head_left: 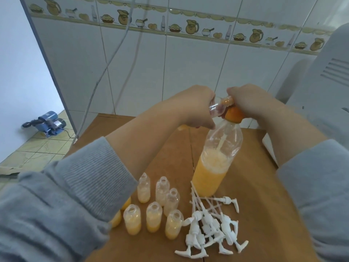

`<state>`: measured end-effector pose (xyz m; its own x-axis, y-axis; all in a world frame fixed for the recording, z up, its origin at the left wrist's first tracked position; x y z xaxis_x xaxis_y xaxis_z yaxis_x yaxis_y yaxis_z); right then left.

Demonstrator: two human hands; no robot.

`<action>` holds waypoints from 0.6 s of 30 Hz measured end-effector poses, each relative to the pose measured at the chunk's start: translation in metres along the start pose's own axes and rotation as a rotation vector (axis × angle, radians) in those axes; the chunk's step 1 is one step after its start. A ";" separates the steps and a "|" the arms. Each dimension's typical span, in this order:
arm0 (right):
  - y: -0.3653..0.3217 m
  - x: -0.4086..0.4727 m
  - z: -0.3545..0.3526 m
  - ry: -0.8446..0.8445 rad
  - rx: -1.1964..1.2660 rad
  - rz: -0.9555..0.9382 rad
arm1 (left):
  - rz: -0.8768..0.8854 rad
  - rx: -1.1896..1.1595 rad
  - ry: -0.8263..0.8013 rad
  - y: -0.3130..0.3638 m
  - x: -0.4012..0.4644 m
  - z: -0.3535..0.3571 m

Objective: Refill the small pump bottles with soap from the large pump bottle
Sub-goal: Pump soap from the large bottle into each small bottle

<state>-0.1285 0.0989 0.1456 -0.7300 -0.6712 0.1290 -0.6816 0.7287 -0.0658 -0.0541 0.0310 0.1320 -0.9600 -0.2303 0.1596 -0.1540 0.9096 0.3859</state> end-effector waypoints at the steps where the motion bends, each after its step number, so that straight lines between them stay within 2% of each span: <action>1: 0.000 -0.002 -0.005 0.015 0.002 -0.010 | 0.010 0.009 0.024 0.003 0.001 -0.003; 5: -0.003 -0.002 -0.011 0.088 -0.146 -0.004 | 0.028 0.070 0.077 0.005 0.003 -0.008; 7: -0.003 0.001 -0.002 0.053 -0.211 0.007 | 0.028 0.087 0.050 0.003 0.003 -0.003; 12: -0.005 0.004 0.008 -0.031 -0.186 -0.029 | 0.019 0.092 0.038 0.001 0.003 -0.002; 15: -0.003 0.006 -0.004 0.011 -0.122 -0.042 | 0.042 0.066 0.087 0.005 0.002 -0.011; 18: -0.002 0.003 -0.008 0.079 -0.206 -0.023 | 0.050 0.076 0.112 0.006 0.003 -0.010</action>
<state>-0.1286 0.0963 0.1544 -0.7024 -0.6814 0.2057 -0.6680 0.7309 0.1403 -0.0555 0.0322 0.1440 -0.9355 -0.2172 0.2786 -0.1280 0.9435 0.3058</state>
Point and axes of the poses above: each hand's wrist, its own x-axis towards the middle knuckle, its own z-axis out of the palm, y = z × x, the point moved 9 cm from there along x, towards the middle knuckle, and after that the axes turned 2 degrees about -x, right-handed, at the moved point
